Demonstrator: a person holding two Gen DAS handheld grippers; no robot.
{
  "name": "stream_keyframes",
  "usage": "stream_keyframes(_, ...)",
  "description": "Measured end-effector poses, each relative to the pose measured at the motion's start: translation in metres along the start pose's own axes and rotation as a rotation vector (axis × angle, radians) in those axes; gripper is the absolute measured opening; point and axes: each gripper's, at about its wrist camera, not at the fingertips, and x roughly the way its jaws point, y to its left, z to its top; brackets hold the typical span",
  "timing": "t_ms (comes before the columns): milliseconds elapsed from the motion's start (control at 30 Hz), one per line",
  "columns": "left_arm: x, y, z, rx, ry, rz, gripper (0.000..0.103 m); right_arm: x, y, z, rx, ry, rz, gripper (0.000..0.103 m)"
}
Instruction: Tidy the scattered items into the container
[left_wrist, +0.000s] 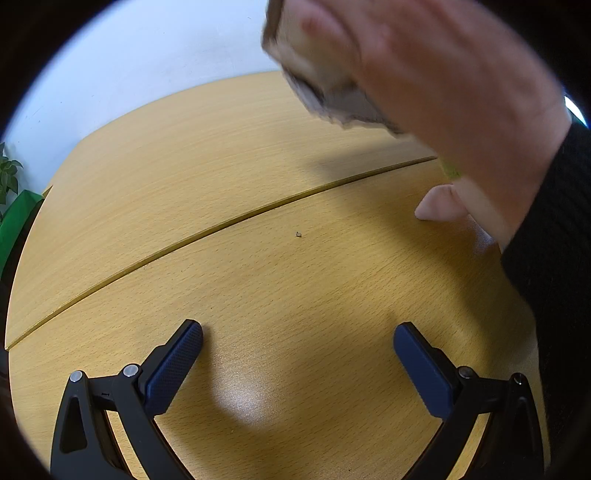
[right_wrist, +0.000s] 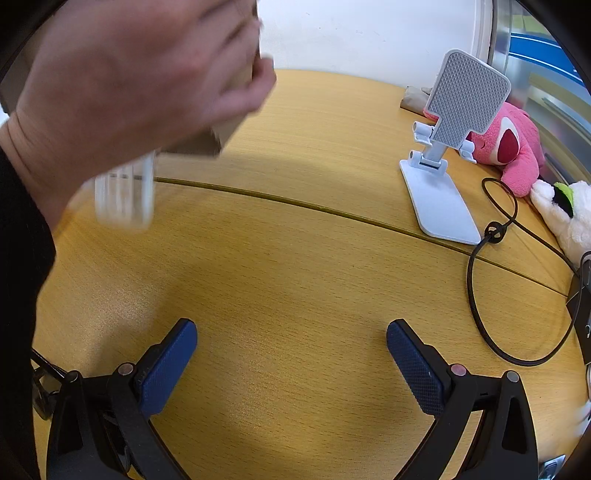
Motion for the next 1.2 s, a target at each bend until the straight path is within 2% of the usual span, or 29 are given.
stream_keyframes(433,-0.013,0.001,-0.001,0.001,0.000,0.000,0.103,0.000,-0.002,0.000,0.000,0.002,0.002,0.103)
stream_keyframes(1200,-0.012,-0.005,0.004,0.001,0.000,0.000,0.103,-0.002,-0.004,0.000,0.000,0.002,0.003,0.103)
